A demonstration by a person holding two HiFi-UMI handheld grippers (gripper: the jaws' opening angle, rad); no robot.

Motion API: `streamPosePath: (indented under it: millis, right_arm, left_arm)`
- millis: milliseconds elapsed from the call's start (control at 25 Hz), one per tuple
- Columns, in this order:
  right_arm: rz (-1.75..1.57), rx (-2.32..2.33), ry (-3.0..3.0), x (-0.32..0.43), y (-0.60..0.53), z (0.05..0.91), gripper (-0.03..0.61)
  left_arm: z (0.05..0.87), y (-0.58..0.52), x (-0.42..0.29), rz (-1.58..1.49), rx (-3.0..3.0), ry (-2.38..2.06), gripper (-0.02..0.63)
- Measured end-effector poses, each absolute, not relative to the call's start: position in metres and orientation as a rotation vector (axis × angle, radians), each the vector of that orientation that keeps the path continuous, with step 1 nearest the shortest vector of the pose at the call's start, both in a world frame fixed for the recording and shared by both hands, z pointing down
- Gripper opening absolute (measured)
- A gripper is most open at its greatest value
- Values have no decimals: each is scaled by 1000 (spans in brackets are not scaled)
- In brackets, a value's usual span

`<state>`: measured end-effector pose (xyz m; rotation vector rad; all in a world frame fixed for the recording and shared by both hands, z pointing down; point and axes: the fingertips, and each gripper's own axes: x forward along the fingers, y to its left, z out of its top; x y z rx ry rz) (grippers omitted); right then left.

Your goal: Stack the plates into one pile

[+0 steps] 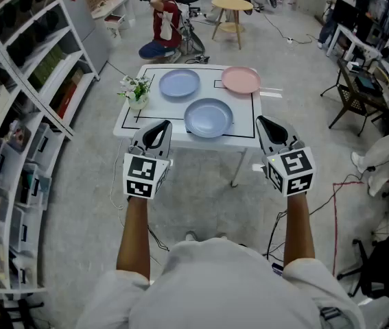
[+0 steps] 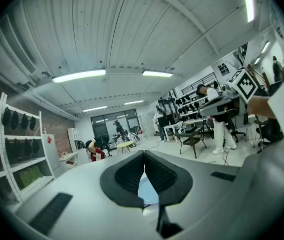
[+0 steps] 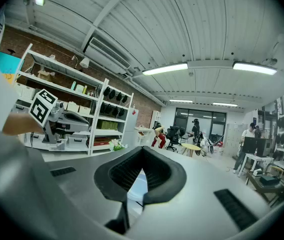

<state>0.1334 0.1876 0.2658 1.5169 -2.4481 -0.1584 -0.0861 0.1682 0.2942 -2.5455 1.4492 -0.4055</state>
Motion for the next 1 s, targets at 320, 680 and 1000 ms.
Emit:
streamPosePath:
  millis: [320, 680, 1000]
  right_arm:
    - [-56, 1466, -2596, 158, 175, 269, 12]
    - [-39, 1395, -2609, 152, 122, 286, 12]
    - [40, 1407, -2709, 128, 33, 289, 14]
  left_arm:
    - [305, 157, -55, -414, -2542, 1479, 18]
    - [313, 122, -58, -446, -2519, 1532, 18]
    - [326, 29, -87, -423, -2513, 1557, 18]
